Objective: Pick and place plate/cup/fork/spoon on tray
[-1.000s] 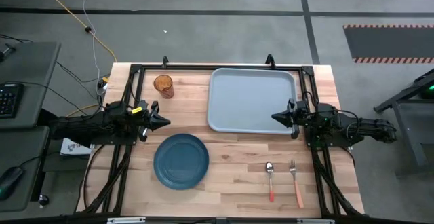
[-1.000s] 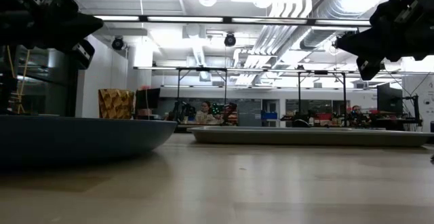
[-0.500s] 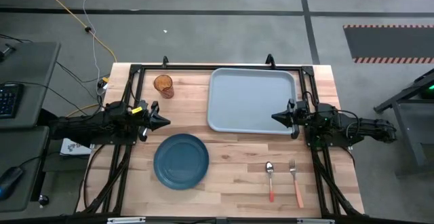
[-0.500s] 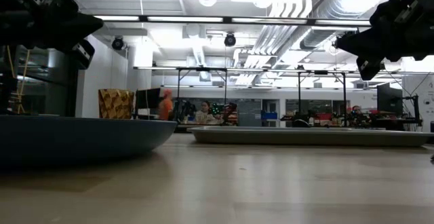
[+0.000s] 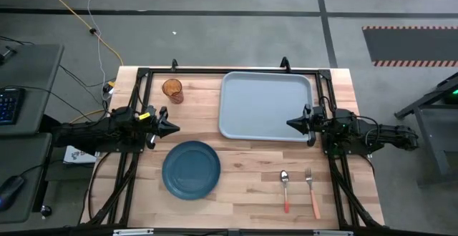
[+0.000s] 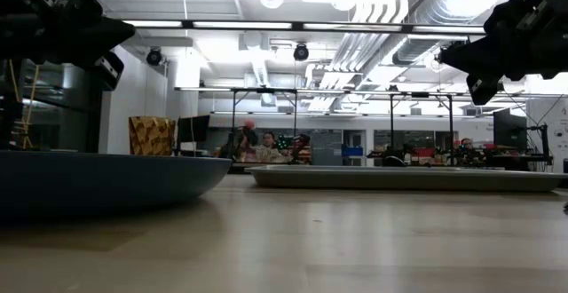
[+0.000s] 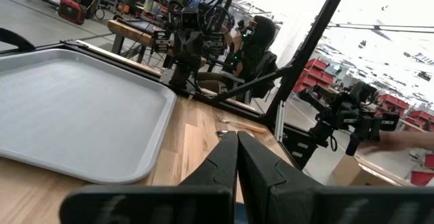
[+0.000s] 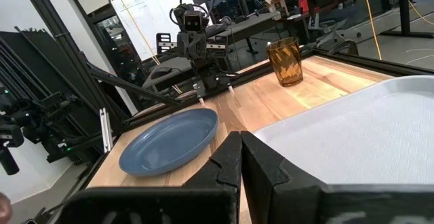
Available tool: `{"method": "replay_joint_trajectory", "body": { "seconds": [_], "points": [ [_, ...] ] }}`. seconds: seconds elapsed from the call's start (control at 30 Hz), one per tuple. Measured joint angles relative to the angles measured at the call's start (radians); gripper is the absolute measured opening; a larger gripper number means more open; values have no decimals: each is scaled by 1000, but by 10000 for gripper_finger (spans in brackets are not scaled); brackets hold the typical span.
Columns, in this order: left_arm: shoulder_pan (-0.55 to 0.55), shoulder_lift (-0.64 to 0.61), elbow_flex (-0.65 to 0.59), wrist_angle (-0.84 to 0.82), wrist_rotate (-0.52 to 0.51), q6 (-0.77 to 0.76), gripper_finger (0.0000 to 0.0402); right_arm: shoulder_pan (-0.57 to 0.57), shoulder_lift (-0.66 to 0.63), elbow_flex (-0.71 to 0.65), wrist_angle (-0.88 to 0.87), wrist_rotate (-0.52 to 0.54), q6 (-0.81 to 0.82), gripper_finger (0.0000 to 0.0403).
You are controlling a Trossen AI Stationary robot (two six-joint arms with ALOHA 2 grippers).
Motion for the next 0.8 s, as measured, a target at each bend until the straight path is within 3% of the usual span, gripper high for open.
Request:
{"method": "replay_joint_trajectory", "body": {
  "seconds": [0.27,0.33,0.57,0.67,0.8],
  "points": [
    [0,0,0,0,0,0,0,0,1,0,32,39,-85,0],
    [0,0,0,0,0,0,0,0,1,0,178,115,-92,0],
    [0,0,0,1,0,0,0,0,1,1,793,401,166,0],
    [0,0,0,1,0,0,0,0,37,71,711,358,338,1],
    [0,0,0,2,0,0,0,0,166,298,233,141,452,18]
  ]
}}
